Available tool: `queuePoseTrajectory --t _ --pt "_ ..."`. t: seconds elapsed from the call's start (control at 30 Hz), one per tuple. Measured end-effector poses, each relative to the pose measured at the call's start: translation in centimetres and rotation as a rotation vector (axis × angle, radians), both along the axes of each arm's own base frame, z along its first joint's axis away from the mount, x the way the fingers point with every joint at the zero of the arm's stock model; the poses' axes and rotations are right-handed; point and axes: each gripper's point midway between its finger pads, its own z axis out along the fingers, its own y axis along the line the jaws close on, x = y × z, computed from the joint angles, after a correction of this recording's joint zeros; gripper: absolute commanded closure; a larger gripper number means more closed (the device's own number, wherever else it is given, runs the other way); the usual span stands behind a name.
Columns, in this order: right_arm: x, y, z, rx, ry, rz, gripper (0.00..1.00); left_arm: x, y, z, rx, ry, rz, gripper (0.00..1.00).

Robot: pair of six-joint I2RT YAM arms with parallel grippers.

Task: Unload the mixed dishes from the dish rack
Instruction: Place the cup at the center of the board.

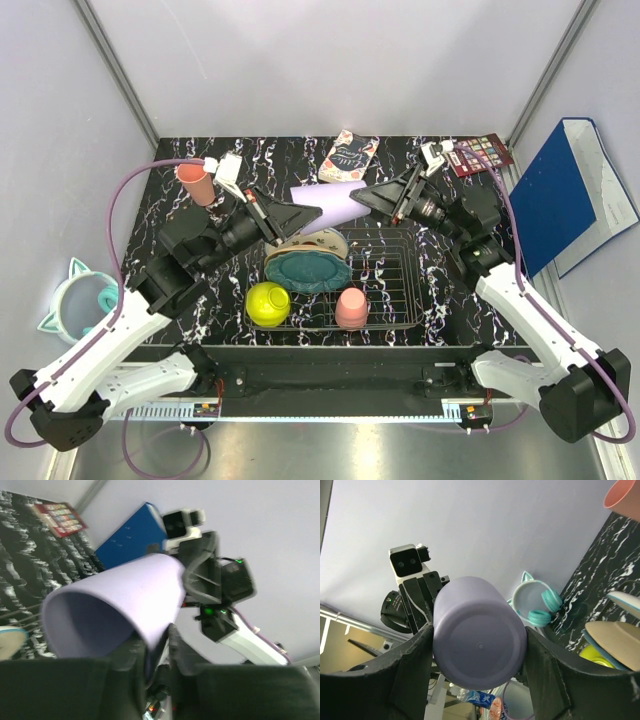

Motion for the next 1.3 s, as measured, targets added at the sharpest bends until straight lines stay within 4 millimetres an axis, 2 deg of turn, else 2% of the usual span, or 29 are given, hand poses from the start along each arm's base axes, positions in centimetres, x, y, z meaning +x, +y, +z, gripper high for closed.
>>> queuePoseTrajectory --t 0.07,0.13,0.17,0.2,0.27,0.3,0.33,0.47,0.57,0.67,0.77,0.87,0.97,1.03,1.1,1.2,1.3 --pt "-0.1 0.2 -0.1 0.003 0.017 0.015 1.00 -0.8 -0.1 0.9 -0.031 -0.009 -0.025 1.00" --pt "-0.4 0.3 0.0 0.007 0.017 0.026 0.88 -1.2 0.0 1.2 -0.041 -0.010 -0.034 1.00" --pt "-0.4 0.3 0.0 0.006 0.016 0.029 0.74 -1.2 0.0 1.1 -0.040 -0.009 -0.034 1.00" --pt "-0.4 0.3 -0.1 0.003 0.019 0.029 0.45 -1.1 0.0 1.0 -0.037 -0.005 -0.032 1.00" --pt "-0.3 0.3 -0.4 -0.009 0.029 0.025 0.22 -1.0 0.1 0.6 -0.025 0.009 -0.023 1.00" --pt "-0.3 0.3 -0.7 -0.022 0.035 0.023 0.06 -0.9 0.2 0.4 -0.015 0.021 -0.013 1.00" --pt "-0.2 0.3 -1.0 -0.040 0.039 0.013 0.00 -0.8 0.3 0.2 -0.004 0.032 -0.006 1.00" --pt "0.5 -0.5 -3.2 -0.177 0.037 -0.072 0.00 1.3 2.5 -1.1 0.096 0.057 0.157 1.00" --pt "0.7 -1.6 -3.5 -0.263 0.016 -0.142 0.00 2.6 4.5 -1.9 0.168 0.067 0.270 1.00" --pt "0.9 -2.9 -3.4 -0.340 -0.006 -0.217 0.00 3.7 6.5 -1.7 0.229 0.070 0.360 1.00" --pt "1.0 -4.4 -3.7 -0.419 -0.017 -0.291 0.00 5.2 8.8 -0.3 0.278 0.069 0.464 1.00" --pt "1.1 -6.1 -4.5 -0.500 -0.012 -0.363 0.00 7.2 12.0 0.4 0.359 0.109 0.593 1.00" --pt "1.1 -7.4 -5.5 -0.566 -0.003 -0.418 0.00 10.0 16.0 -0.6 0.486 0.204 0.755 1.00" --pt "1.2 -8.2 -6.3 -0.610 0.008 -0.448 0.00 11.8 18.7 -2.5 0.569 0.279 0.842 1.00" --pt "1.2 -8.9 -7.0 -0.648 0.022 -0.468 0.00 13.1 21.3 -6.2 0.671 0.392 0.896 1.00" --pt "1.1 -9.6 -8.0 -0.697 0.039 -0.488 0.00 13.3 24.9 -11.5 0.791 0.566 0.932 1.00" --pt "0.8 -10.3 -8.6 -0.730 0.049 -0.500 0.00 13.3 28.3 -13.4 0.819 0.668 0.978 1.00"
